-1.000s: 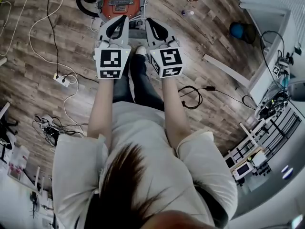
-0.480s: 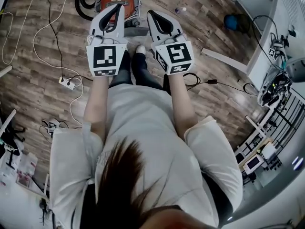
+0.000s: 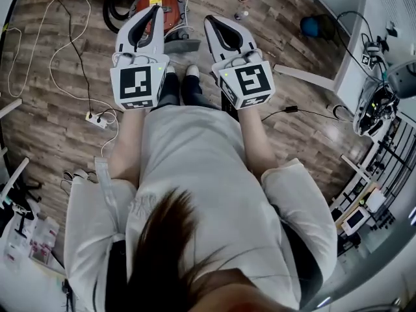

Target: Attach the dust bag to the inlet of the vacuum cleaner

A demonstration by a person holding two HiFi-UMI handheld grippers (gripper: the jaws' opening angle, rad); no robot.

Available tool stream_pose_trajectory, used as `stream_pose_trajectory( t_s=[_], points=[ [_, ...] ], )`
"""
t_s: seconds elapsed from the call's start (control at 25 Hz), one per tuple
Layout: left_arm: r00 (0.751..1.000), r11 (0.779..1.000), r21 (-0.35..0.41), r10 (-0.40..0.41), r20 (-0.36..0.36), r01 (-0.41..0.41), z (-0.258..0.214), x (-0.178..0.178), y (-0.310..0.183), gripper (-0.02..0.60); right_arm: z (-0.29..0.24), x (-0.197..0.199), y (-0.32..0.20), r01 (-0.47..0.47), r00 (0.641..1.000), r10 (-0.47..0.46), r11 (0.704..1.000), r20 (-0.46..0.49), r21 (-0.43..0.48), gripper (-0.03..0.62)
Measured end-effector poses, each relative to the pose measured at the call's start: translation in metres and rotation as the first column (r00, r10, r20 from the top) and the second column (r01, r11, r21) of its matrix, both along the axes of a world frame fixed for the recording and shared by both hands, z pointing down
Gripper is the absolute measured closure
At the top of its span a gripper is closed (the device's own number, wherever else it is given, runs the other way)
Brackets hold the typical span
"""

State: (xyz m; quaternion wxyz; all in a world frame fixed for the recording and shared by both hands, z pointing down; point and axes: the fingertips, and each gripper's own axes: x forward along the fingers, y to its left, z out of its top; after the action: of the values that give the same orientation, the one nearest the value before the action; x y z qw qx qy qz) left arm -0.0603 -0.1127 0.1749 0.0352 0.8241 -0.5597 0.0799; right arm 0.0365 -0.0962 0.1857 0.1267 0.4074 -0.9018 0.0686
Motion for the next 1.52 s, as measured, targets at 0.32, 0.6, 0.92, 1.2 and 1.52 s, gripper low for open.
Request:
stream_pose_trajectory(
  t_s=[0.32, 0.6, 0.92, 1.2, 1.52],
  points=[
    [0.999, 1.000, 0.007, -0.007, -0.048, 0.007, -0.025, -0.005, 0.014, 0.565, -0.021, 0.007, 0.018, -0.012, 1.000, 0.011, 1.000, 0.006, 0.028, 0.592],
    [0.998, 1.000, 0.022, -0.010, -0.069, 0.012, -0.038, -0.011, 0.022, 0.565, -0.038, 0.022, 0.019, -0.057, 0.998, 0.055, 0.997, 0.032, 0.042, 0.592],
    [0.998, 0.998, 0.065, 0.018, -0.068, -0.013, -0.047, -0.004, 0.042, 0.565, -0.043, 0.039, 0.025, -0.112, 0.991, 0.110, 0.993, 0.071, 0.035, 0.592],
    [0.997, 0.996, 0.075, 0.050, -0.061, -0.046, -0.044, 0.004, 0.052, 0.565, -0.040, 0.043, 0.029, -0.119, 0.992, 0.117, 0.992, 0.056, 0.041, 0.592],
    [0.997, 0.997, 0.078, 0.032, -0.064, -0.027, -0.036, 0.000, 0.050, 0.565, -0.034, 0.038, 0.033, -0.118, 0.993, 0.116, 0.992, 0.035, 0.039, 0.592]
  ],
)
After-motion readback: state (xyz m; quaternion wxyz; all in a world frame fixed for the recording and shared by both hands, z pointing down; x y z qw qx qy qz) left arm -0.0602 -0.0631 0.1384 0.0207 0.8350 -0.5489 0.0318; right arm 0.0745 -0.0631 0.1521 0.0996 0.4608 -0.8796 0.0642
